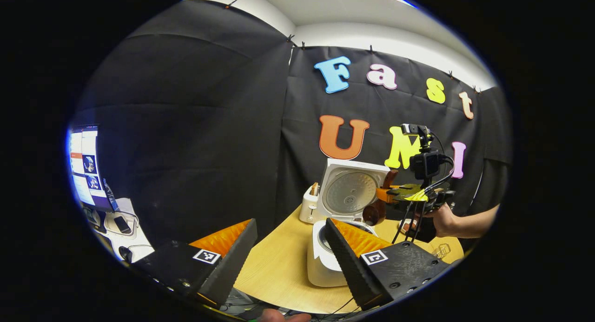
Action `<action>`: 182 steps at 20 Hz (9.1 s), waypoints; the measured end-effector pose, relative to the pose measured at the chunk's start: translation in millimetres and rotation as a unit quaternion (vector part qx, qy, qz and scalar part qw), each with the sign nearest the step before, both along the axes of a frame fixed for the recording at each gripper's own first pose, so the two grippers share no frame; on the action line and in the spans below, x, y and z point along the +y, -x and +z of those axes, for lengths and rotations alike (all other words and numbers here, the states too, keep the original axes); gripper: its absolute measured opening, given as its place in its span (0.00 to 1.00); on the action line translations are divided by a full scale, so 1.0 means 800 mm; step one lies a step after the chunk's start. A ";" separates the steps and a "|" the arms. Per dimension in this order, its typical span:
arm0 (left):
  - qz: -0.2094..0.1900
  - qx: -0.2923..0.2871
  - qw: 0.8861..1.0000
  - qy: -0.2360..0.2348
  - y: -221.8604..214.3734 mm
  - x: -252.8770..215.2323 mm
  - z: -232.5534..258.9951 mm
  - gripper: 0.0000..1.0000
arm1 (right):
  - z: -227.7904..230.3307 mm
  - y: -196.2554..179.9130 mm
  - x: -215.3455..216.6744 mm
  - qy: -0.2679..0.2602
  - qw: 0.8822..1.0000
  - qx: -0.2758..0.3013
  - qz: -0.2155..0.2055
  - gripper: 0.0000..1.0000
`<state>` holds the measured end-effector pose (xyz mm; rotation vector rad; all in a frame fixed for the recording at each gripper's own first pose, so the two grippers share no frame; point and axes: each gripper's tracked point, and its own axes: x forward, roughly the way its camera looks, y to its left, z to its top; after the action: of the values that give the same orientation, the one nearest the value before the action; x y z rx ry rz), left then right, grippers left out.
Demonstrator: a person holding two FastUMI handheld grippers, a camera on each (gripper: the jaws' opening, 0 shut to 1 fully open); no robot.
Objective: Close the left gripper, press the button to open the rice cooker; take a wooden spoon from the chopstick holder with the right hand, scoop a spoonful of rice and pour it into the rice cooker, then put the wooden spoon back into the chopstick holder.
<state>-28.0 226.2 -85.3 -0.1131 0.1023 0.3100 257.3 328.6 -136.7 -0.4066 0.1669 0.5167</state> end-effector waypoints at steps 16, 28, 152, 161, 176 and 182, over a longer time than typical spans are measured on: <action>-0.017 -0.012 1.000 -0.015 0.006 -0.027 0.019 0.94 | 0.026 0.022 0.000 -0.036 0.999 0.005 0.021 0.10; -0.059 -0.020 0.998 -0.011 -0.014 -0.123 0.044 0.94 | 0.104 0.046 -0.173 -0.236 0.966 0.095 -0.048 0.10; -0.105 0.367 0.919 0.094 -0.186 -0.178 -0.201 0.97 | -0.016 0.216 -0.477 -0.217 0.932 0.099 -0.274 1.00; -0.106 0.354 0.928 0.052 -0.184 -0.175 -0.208 0.98 | -0.029 0.203 -0.472 -0.237 0.932 0.124 -0.245 1.00; -0.064 0.260 0.963 0.034 -0.202 -0.182 -0.160 0.95 | -0.012 0.184 -0.484 -0.221 0.949 0.113 -0.194 1.00; -0.064 0.134 0.989 0.030 -0.164 -0.230 -0.050 0.95 | 0.004 0.172 -0.487 -0.234 0.954 0.086 -0.167 1.00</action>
<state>103.5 42.5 -125.3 -0.1231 0.3836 0.1928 119.9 -60.6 -133.8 0.1330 0.2680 0.2419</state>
